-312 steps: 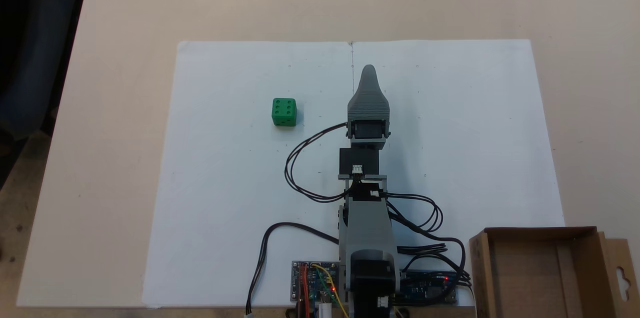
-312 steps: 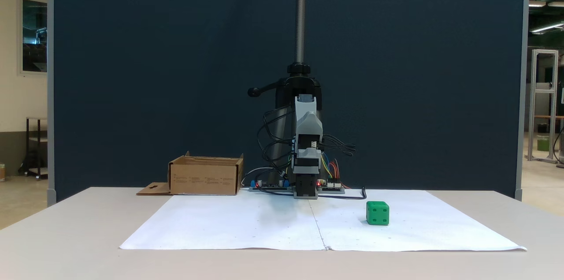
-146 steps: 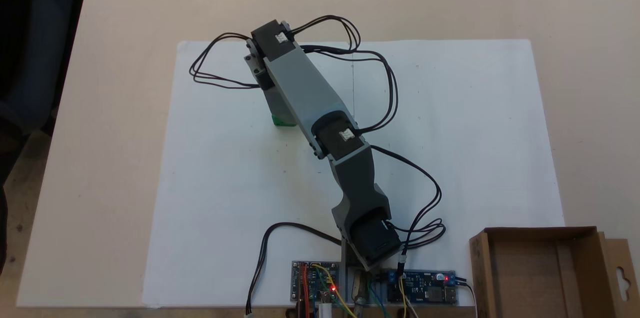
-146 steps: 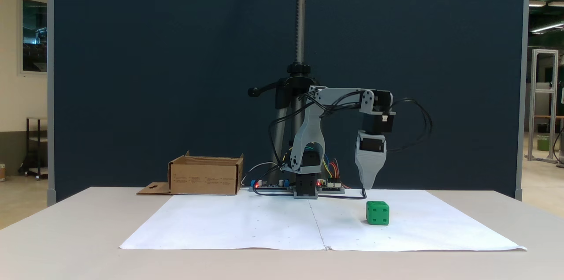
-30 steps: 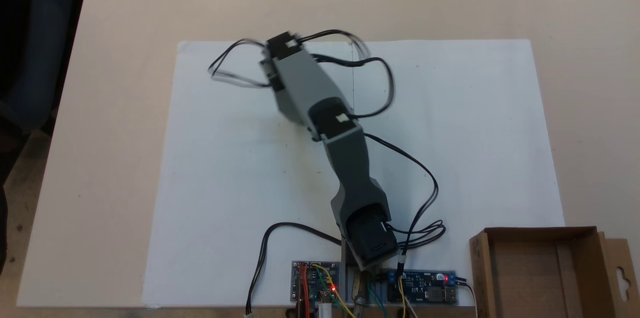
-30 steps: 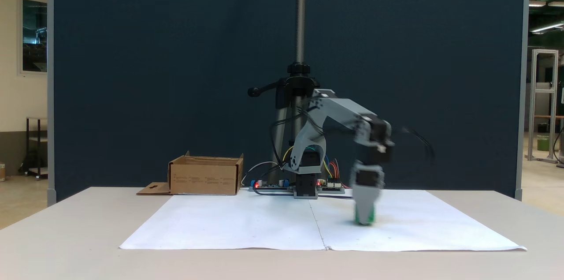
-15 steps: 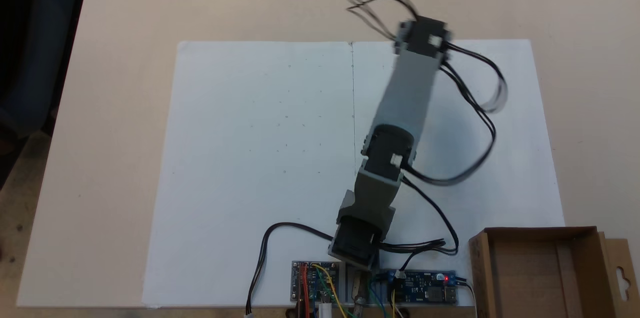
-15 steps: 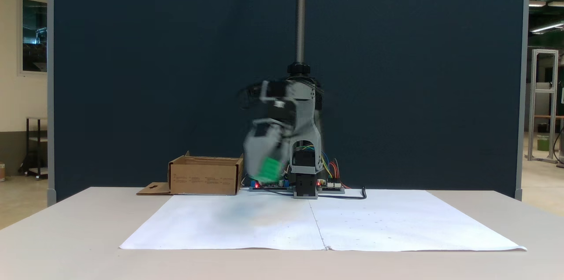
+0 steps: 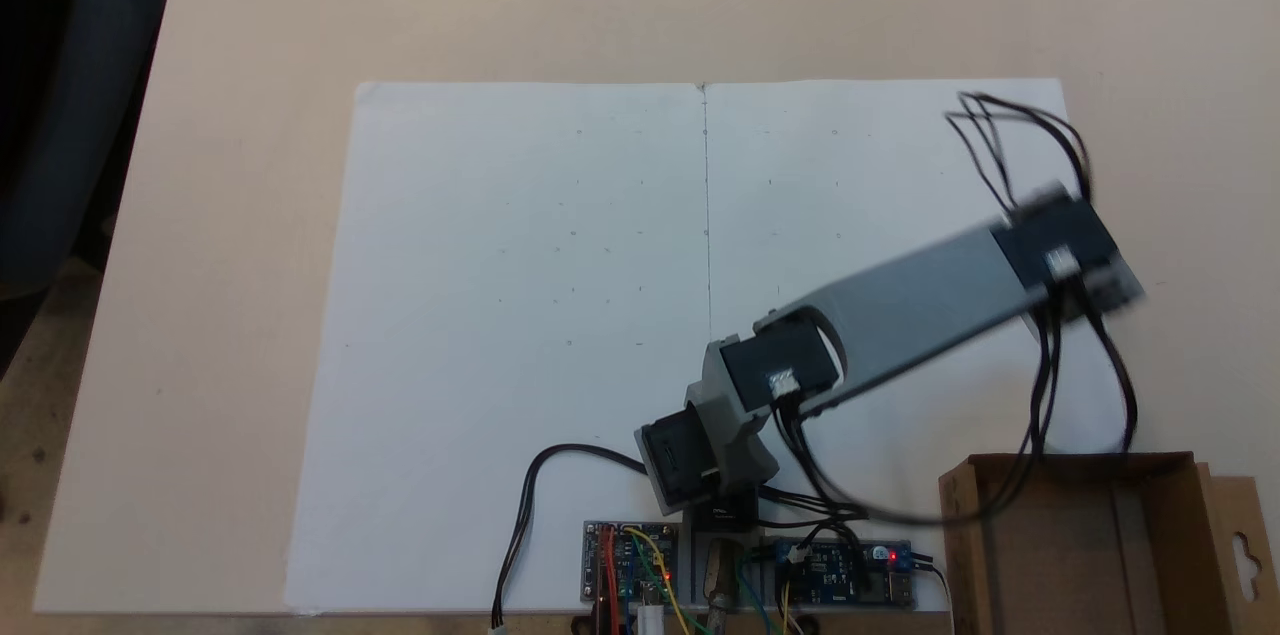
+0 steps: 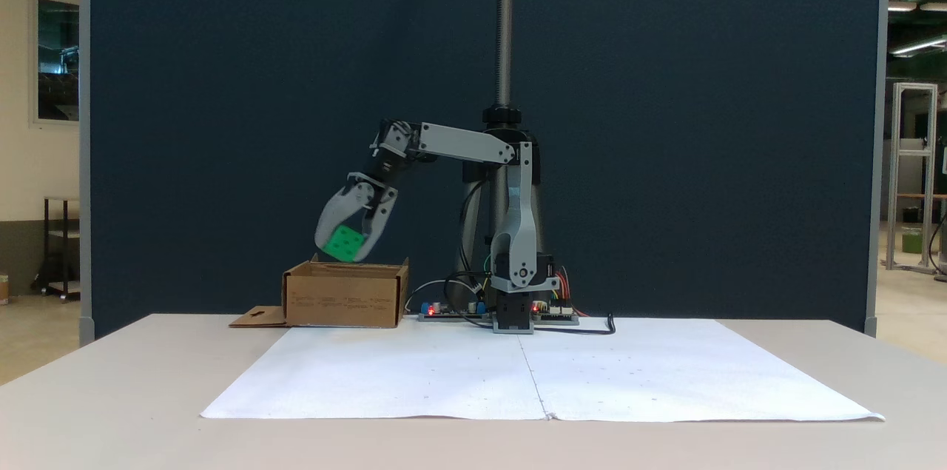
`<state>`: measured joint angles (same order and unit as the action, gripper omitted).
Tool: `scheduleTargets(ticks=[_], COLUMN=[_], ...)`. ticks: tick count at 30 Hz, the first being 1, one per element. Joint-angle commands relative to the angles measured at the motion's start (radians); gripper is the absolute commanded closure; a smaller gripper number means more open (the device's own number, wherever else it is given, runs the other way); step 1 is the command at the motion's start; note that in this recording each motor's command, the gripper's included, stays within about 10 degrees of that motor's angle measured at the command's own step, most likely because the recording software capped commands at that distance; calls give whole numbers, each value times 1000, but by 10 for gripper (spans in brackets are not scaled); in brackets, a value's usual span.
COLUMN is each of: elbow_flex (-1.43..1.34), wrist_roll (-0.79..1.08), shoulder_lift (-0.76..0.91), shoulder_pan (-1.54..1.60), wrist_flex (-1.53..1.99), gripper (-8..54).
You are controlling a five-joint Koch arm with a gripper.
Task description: Grasp a green dice and put it in the bin.
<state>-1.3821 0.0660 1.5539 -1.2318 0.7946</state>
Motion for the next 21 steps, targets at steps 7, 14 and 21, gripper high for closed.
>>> scheduleTargets(ticks=[7, 14, 21], elbow_flex=[58, 28, -104], wrist_roll=[275, 432, 474], shoulder_lift=[80, -20, -63], shoulder_pan=[-341, -548, -563], wrist_flex=[-8, -26, -153], gripper=[336, 336, 336])
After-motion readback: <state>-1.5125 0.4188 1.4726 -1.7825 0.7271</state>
